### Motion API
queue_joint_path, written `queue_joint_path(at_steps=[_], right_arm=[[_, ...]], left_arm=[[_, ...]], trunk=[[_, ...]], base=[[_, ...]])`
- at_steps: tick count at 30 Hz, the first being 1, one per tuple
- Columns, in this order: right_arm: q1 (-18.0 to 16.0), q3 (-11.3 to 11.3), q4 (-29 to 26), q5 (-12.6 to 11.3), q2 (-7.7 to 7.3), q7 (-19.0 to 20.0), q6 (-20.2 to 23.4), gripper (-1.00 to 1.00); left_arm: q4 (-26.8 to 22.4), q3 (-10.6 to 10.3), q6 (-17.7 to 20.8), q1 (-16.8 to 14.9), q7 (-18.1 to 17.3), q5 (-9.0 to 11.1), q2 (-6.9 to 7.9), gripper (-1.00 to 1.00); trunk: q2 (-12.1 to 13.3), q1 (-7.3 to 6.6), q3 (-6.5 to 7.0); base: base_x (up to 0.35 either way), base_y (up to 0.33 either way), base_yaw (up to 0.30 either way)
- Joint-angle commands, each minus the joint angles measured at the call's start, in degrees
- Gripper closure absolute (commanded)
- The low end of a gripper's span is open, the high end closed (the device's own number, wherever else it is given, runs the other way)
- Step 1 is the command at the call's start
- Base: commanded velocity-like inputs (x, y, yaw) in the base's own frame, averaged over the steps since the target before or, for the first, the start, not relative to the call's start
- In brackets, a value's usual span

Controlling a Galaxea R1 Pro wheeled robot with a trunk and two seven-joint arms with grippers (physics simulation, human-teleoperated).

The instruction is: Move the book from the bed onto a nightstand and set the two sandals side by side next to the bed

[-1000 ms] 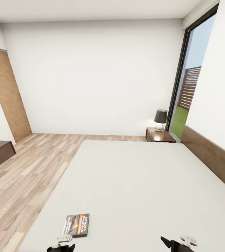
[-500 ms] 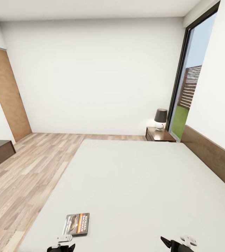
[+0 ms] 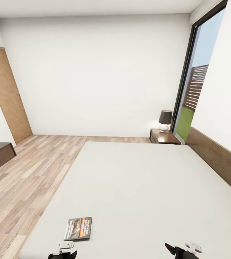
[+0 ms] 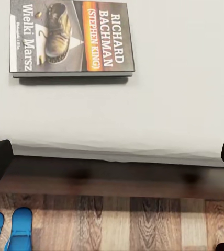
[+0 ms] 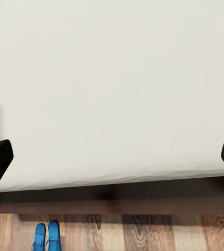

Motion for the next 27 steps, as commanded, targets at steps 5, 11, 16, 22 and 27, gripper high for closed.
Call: queue_joint_path(at_steps=[5,11,16,22,27], right_arm=[[-0.1,-0.5,0.1,0.3,0.00,0.3,-0.1,-1.00],[0.0,-0.5,0.1,0.4,0.00,0.2,-0.1,-1.00],[0.0,-0.5,0.0,0.4,0.00,0.2,-0.1,-1.00],[0.0,-0.5,0.0,0.3,-0.10,0.4,0.0,-1.00],[0.0,-0.5,0.0,0.3,-0.22,0.3,0.1,-1.00]], left_arm=[[0.1,-0.5,-0.2,0.0,-0.2,0.6,0.02,-1.00],[0.0,-0.5,-0.2,0.0,-0.3,0.6,0.02,-1.00],[-0.1,-0.3,-0.1,0.0,-0.4,0.6,0.07,-1.00],[-2.3,0.1,4.5,-0.7,-0.6,0.8,0.57,-1.00],[-18.6,0.1,21.8,-1.2,-0.6,0.8,2.46,-1.00]], trunk=[[-0.1,0.03,-0.07],[-0.1,0.03,-0.26],[-0.1,0.03,-0.68],[-0.1,0.03,-1.21],[-0.1,0.03,-1.65]], base=[[0.000,0.000,0.000],[0.000,0.000,0.000],[0.000,0.000,0.000],[0.000,0.000,0.000],[0.000,0.000,0.000]])
